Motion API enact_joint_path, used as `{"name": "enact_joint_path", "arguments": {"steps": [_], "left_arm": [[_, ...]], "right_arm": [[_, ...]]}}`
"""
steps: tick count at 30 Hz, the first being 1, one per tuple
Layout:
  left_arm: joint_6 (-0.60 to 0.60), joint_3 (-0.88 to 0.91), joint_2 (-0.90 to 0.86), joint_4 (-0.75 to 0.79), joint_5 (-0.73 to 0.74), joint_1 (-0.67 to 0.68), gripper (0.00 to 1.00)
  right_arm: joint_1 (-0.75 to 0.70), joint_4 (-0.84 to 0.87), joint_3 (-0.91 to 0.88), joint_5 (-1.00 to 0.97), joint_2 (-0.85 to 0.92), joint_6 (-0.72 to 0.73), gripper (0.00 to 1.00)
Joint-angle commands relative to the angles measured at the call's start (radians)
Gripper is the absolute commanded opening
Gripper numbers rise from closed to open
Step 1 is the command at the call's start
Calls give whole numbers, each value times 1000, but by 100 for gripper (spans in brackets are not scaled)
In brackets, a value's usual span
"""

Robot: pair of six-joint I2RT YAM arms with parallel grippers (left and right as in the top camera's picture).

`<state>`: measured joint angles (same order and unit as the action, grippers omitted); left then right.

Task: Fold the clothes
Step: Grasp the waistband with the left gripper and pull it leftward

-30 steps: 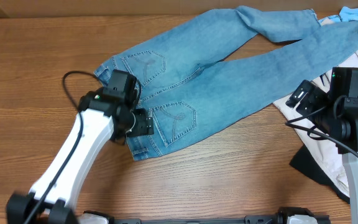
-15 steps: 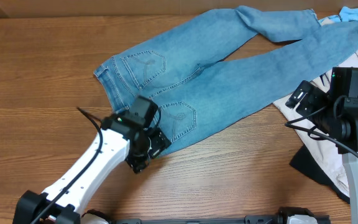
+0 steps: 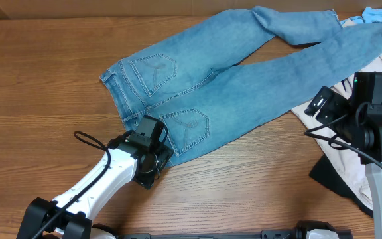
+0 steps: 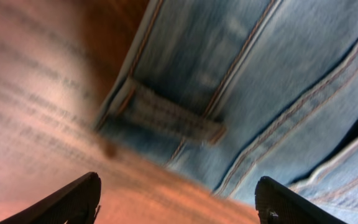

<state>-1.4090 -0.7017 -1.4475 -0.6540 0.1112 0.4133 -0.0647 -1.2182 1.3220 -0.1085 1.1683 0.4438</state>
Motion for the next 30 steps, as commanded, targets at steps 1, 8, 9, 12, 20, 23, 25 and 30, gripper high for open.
{"name": "enact_joint_path", "arguments": {"steps": [1,8,9,12,20,23,25,30], "left_arm": [[-49,40,-5,44,-59,-6,81],[-73,72,-5,140,-103,-9,53],[-73,72,-5,143,-112,-9,42],[-72,72,-5,147,-134,-9,4],[118,4,48,30,-161,-23,4],[181,-61,138,-146,-239,-37,4],[249,-115,231,-255,-294,-40,4],[438,-251,472,-403,-268,-40,4]], "right_arm": [[-5,3,21,-3,-4,-6,100],[-5,-1,21,-3,-4,-6,100],[-5,-3,21,-3,-4,-6,100],[-5,-4,21,-3,-4,-6,100],[-5,-4,21,-3,-4,-6,100],[-5,-2,21,-3,-4,-6,100],[-5,4,21,-3,-4,-6,100],[-5,23,21,-3,-3,-5,100]]}}
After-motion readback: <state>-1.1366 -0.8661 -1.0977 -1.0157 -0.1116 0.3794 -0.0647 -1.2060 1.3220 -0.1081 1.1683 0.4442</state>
